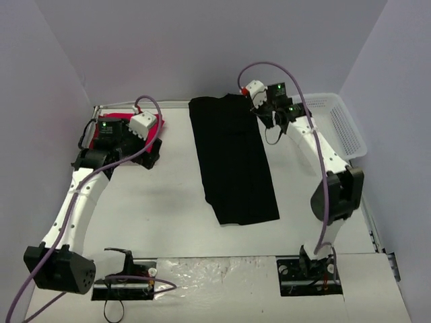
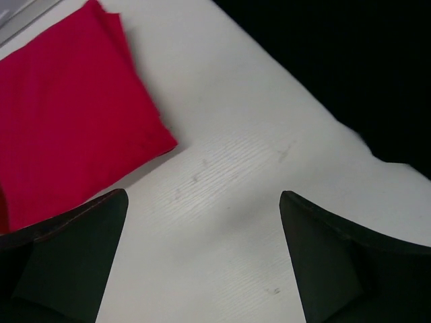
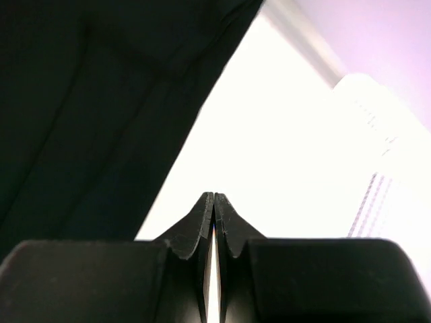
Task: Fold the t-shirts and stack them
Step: Rotate the tshirt 90 degrees, then grab the bottom of the folded rectangular tshirt with both arms
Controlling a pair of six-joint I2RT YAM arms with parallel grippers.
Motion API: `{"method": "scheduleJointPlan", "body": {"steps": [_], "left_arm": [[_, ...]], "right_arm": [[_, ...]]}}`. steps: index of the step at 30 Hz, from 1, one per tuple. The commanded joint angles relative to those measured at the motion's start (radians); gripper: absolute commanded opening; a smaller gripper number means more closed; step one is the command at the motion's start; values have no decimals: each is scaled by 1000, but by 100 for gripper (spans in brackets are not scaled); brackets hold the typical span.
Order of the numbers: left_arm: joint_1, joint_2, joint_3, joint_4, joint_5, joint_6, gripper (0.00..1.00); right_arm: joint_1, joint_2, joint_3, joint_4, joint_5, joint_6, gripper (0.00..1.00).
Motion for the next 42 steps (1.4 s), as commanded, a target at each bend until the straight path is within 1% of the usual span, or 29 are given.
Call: {"method": "scheduleJointPlan", "body": {"steps": [1,2,3,4,5,6,7,8,9,10,11,12,14,15,19,25,34,39,42], "left_arm": [[-55,110,48,38,170,-87,100],[-71,176,66,80,179,-103,90],[-104,212,78,105,187,-115,86],[-120,245,91,123,195,-144,83],[-138,323,107,165,207,-161,81],[-172,365,147,179,221,-176,74],[-190,403,173,189,231,-201,71],[-210,489,202,193,245,-212,68],[-247,532,260,190,253,-221,64],[-267,613,290,170,258,-227,60],[-305,650,349,153,250,-226,48],[-306,687,374,138,250,-221,38],[-355,771,411,111,239,-209,19],[-367,795,432,111,226,-209,3],[-422,903,489,90,196,-193,2],[-435,1003,564,27,146,-190,2],[-436,1062,631,-34,70,-190,2],[-438,1118,721,-102,2,-190,2],[-439,1148,750,-120,-2,-198,2]], "right_arm": [[1,-159,-172,-214,-93,12,0],[1,-197,-214,-246,-112,7,0],[3,-233,-253,-301,-127,1,0],[4,-300,-328,-324,-150,-2,0],[6,-332,-364,-343,-158,-4,0],[6,-360,-399,-358,-161,5,0],[6,-413,-465,-361,-161,12,0],[5,-438,-496,-361,-161,19,0],[3,-455,-524,-358,-163,25,0],[4,-483,-563,-355,-163,35,0],[-2,-500,-580,-344,-166,54,0],[-8,-500,-594,-341,-177,55,0],[-20,-520,-626,-337,-213,58,0],[-41,-526,-634,-331,-227,58,0],[-87,-521,-633,-326,-265,58,0],[-109,-492,-634,-323,-310,55,0],[-114,-458,-637,-315,-350,47,0],[-114,-460,-637,-312,-351,47,0],[-114,-452,-637,-311,-344,51,0]]}}
